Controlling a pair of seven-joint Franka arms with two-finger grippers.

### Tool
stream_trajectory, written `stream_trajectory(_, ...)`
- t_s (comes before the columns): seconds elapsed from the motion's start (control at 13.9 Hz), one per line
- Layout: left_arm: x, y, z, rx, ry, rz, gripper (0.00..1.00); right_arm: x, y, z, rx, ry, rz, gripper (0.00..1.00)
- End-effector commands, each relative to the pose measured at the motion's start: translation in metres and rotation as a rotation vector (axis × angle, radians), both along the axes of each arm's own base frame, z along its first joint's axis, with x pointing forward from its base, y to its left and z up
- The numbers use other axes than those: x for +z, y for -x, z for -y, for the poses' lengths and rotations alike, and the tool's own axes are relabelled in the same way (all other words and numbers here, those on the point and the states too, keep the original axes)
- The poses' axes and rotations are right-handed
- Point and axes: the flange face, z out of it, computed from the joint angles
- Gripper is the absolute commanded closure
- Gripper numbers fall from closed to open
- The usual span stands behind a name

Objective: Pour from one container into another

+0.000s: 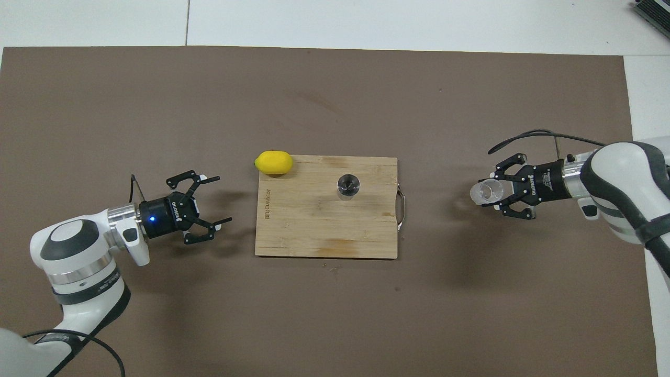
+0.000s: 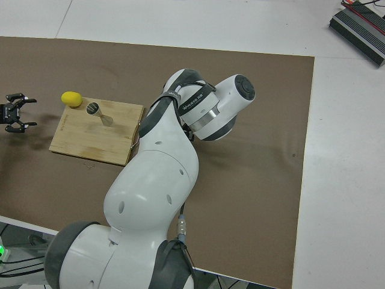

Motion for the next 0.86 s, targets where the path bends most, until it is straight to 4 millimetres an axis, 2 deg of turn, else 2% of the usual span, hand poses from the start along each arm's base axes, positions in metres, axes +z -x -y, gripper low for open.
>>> stream_trajectory(0.0,0.008,0.016,-0.054,-0.058,-0.02,0.075,0.0,0.032,-0.002,-0.05,-0.068,0.016,-0.007,0.99)
stream_trajectory(0.29,0.025,0.018,-0.143,-0.088,-0.093,0.059,0.0,0.062,-0.01,-0.134,-0.142,0.066,-0.018,0.99)
stream_trajectory(0.43,0.045,0.011,-0.183,-0.116,-0.15,0.009,0.0,0.076,-0.014,-0.172,-0.164,0.136,-0.012,0.99)
stream_trajectory(0.65,0.086,0.011,-0.231,-0.13,-0.285,-0.081,0.0,0.091,-0.022,-0.212,-0.191,0.244,0.002,1.0)
stream_trajectory(0.79,0.127,0.014,-0.248,-0.093,-0.377,-0.139,0.0,0.097,-0.027,-0.222,-0.185,0.332,0.033,1.0)
